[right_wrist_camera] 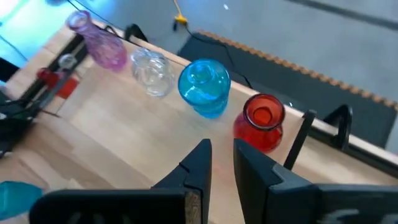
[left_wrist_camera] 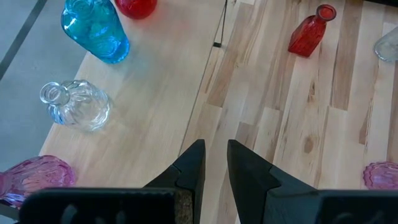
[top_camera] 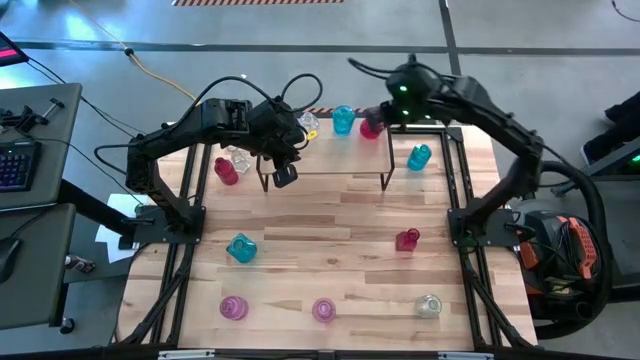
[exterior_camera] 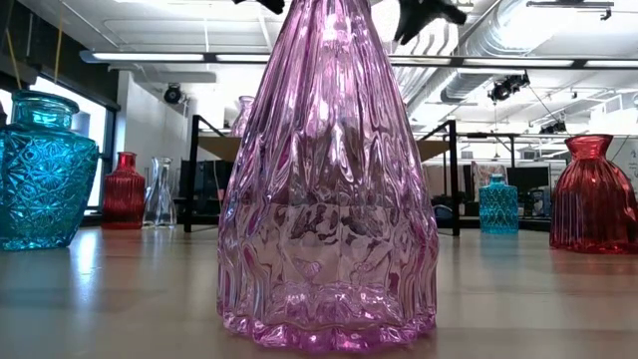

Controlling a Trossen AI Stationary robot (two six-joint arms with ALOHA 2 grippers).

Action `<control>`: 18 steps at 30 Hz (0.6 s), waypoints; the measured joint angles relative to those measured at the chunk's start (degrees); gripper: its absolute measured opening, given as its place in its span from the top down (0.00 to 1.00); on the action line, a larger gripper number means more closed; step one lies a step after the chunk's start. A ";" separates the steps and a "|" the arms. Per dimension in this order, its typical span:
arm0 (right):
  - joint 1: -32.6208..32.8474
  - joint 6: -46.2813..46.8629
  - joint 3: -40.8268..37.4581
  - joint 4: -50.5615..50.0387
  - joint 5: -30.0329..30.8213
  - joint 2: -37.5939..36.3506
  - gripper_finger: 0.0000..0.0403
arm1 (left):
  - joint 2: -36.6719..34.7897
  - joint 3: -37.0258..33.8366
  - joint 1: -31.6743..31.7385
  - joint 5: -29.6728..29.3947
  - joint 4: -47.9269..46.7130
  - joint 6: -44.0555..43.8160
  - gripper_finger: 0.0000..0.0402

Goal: Sort vases onto shelf
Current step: Put the bottom blue vase on the shelf aligned with the other blue vase

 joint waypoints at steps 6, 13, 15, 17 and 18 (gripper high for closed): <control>-0.50 -1.22 -21.40 14.42 -0.59 -15.70 0.88 | 0.00 0.00 0.00 0.00 0.01 0.02 0.86; 1.68 1.12 -48.70 32.76 -1.70 -36.37 0.88 | 0.00 0.00 0.00 0.00 0.01 0.01 0.86; 2.92 0.86 -55.58 37.87 -1.68 -41.89 0.88 | -0.01 0.00 0.00 0.00 0.00 0.01 0.86; 4.13 -0.44 -62.05 42.63 -1.70 -47.19 0.88 | 0.00 0.00 0.00 0.00 0.00 0.01 0.86; 4.70 -1.14 -64.98 45.12 -1.70 -49.69 0.88 | 0.00 0.00 0.00 0.00 0.00 0.00 0.86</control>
